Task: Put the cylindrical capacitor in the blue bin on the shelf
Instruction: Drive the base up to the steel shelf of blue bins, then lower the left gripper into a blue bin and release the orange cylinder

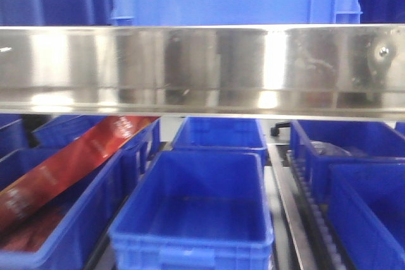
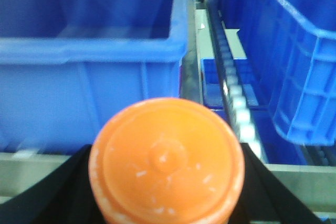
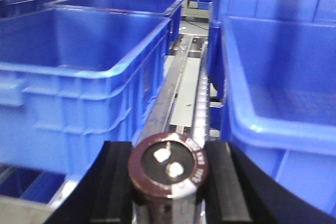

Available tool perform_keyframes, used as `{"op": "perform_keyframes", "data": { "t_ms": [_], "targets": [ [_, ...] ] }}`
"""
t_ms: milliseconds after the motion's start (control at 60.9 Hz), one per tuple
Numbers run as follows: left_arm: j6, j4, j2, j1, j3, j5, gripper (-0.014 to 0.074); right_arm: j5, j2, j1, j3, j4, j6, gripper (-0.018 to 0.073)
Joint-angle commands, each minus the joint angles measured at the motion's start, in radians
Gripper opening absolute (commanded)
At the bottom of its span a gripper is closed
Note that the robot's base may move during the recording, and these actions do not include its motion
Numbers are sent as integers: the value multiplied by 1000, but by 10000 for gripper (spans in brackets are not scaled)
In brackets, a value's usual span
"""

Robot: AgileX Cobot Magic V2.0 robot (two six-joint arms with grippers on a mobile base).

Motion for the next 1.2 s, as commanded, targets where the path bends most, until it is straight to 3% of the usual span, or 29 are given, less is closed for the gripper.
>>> {"op": "perform_keyframes", "data": {
  "t_ms": [0, 1182],
  "targets": [
    [1, -1, -1, -6, 0, -23, -111, -31, -4, 2, -1, -3, -1, -130],
    [1, -1, -1, -6, 0, -23, -111, -31, -4, 2, -1, -3, -1, -130]
  ]
}}
